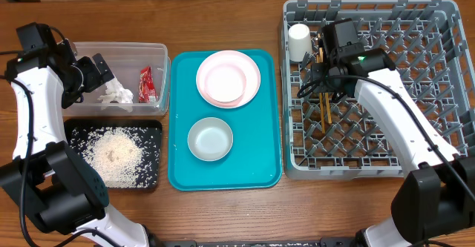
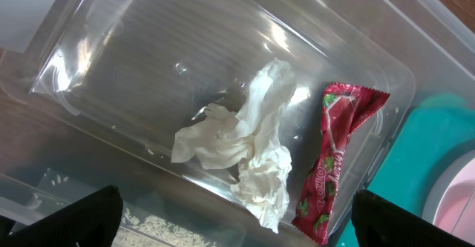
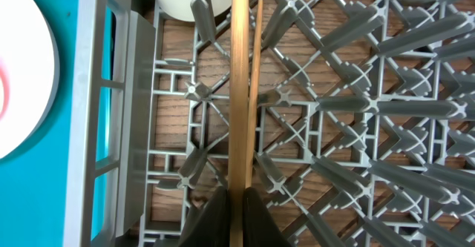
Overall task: Sort waste into correct bins and load items into the dishwasher
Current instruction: 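Lower chopstick into rack, open right gripper and withdraw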
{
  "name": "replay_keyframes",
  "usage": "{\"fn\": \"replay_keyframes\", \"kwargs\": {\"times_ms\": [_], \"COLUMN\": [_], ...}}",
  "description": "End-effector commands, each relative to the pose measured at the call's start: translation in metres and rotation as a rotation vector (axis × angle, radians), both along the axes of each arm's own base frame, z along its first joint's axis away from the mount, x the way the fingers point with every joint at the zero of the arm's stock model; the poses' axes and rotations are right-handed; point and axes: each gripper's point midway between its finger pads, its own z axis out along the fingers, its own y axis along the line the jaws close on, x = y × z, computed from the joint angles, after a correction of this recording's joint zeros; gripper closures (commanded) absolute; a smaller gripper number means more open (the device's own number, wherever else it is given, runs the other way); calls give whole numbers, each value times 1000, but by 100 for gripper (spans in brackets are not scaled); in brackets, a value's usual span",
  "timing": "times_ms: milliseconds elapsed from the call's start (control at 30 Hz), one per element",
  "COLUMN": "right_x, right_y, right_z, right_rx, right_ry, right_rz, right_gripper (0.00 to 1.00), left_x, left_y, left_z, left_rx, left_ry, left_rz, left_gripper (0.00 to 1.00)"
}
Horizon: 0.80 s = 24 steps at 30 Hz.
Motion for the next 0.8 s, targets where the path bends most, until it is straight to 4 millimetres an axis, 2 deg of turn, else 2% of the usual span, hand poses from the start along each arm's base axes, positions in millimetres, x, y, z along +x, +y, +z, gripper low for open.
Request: {"fn": "replay_keyframes", "kwargs": {"times_ms": [0,767], "right_x": [0,1], "right_y": [0,0], "right_z": [-4,-4], "right_rx": [5,15], "right_ry": [6,4], "right_rz": [2,-18], "right_gripper": [95,95], "left_x": [4,4], "left_y": [-3,-3], "left_z": [19,19], "left_rx": [31,31], "left_ry": [-41,-41], "left_rz": [-28,-28], "left_gripper": [0,0]}}
